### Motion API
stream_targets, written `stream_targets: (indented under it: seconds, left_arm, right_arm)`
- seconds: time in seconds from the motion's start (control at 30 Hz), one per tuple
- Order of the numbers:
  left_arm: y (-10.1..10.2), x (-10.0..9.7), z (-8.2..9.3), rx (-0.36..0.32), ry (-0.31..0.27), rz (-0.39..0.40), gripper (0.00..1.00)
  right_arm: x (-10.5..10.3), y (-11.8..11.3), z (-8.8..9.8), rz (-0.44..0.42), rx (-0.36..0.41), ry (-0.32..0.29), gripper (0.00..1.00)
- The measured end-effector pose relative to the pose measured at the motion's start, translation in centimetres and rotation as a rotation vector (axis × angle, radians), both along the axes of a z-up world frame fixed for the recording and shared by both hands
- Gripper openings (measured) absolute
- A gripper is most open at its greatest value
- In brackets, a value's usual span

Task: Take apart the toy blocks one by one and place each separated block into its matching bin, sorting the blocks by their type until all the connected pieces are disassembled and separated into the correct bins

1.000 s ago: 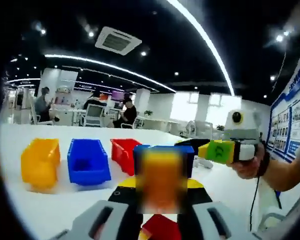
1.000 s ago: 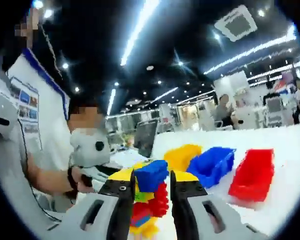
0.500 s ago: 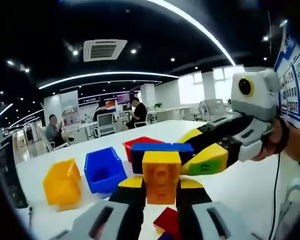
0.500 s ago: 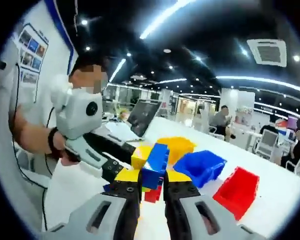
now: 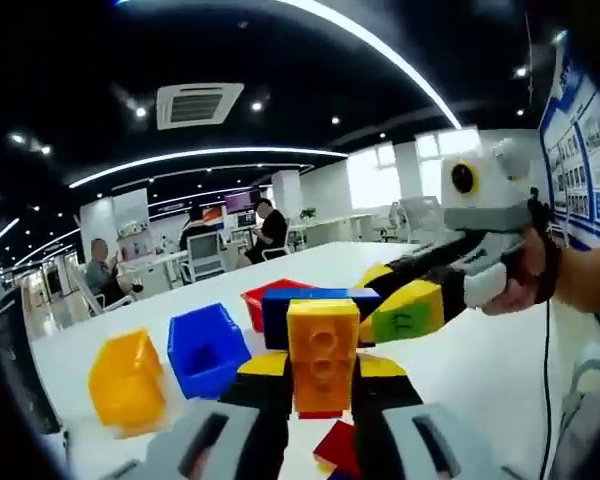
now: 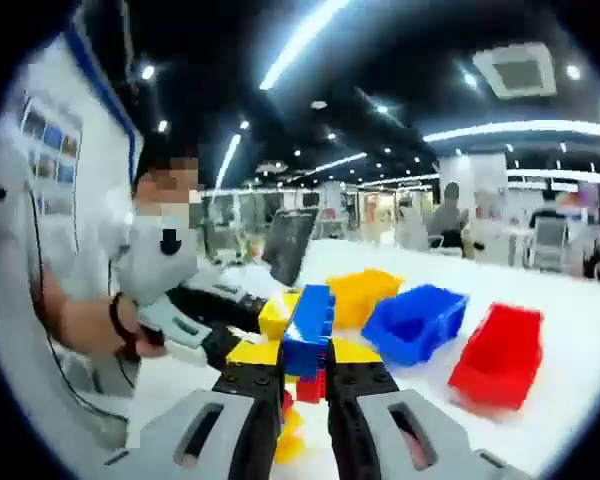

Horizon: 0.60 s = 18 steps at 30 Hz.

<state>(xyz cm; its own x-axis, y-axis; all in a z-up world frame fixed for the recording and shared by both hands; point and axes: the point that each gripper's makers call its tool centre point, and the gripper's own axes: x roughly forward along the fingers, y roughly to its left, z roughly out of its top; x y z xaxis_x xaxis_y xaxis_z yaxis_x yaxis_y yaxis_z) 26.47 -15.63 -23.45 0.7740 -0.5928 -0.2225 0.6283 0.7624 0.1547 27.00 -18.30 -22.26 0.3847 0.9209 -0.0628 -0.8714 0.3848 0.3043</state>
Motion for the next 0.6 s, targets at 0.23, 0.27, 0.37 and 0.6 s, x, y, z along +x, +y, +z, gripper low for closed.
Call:
stream_targets:
  seconds: [0.23, 0.27, 0.37, 0.6]
  left_arm:
    - [-0.5, -0.5, -0.7, 0.046, 0.022, -0.043, 0.23]
    - [-0.6, -0.4, -0.8, 0.056, 0.028, -0.050, 0.23]
    - [-1.5, -0.6, -2.1, 0.067, 0.081, -0.118, 0.23]
    - [-0.5, 2.2, -4.1, -0.013, 0.114, -0.047, 0.24]
  right_arm:
    - [-0.5, -0.2, -1.2, 0.014, -0.050, -0.039, 0.16]
    - [-0.8, -0.1, -1.1, 0.006, -0.120, -0.119, 0.16]
    - [0.8, -1.4, -2.1, -0.062, -0.413, -0.353, 0.16]
    - [1.8, -1.7, -2.7, -0.130, -0.467, -0.438, 0.17]
